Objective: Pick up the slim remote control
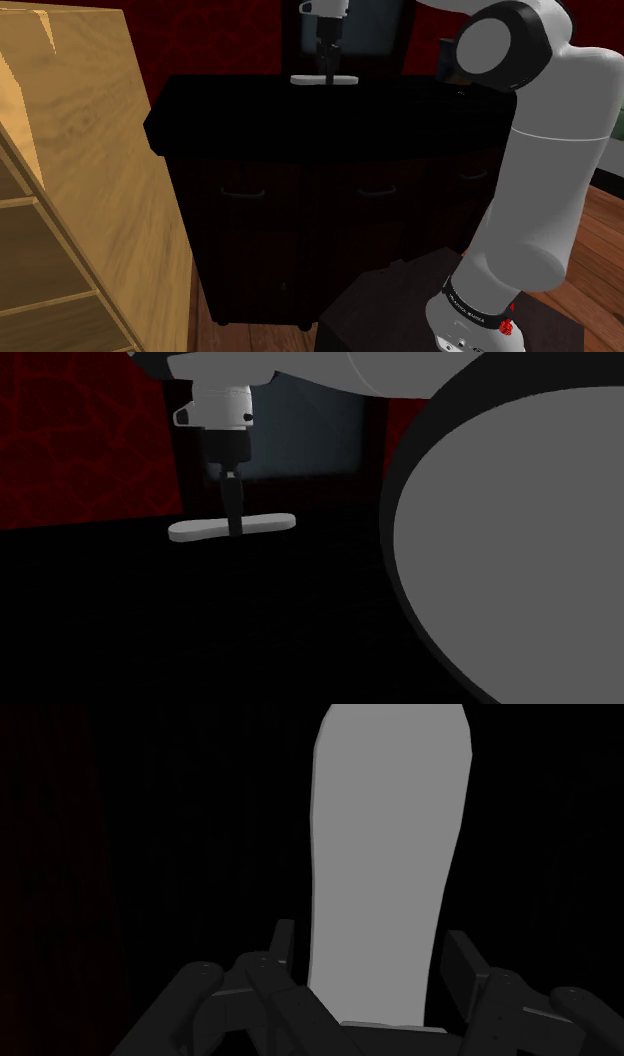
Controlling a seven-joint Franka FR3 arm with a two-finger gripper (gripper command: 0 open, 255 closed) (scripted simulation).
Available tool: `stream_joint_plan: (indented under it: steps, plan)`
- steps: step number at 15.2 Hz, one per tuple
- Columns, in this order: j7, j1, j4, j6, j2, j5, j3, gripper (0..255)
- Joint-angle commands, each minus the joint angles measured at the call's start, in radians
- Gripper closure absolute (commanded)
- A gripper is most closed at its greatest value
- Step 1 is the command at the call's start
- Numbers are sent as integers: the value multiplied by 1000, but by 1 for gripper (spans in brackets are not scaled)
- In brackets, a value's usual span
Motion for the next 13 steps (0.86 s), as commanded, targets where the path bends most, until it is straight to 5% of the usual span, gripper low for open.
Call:
stream_joint_plan:
  steps: [1, 13]
  plan:
    - [-4, -7, 51, -36, 17, 7, -2, 255]
    - [-16, -64, 392, -250, 149, 61, -8, 255]
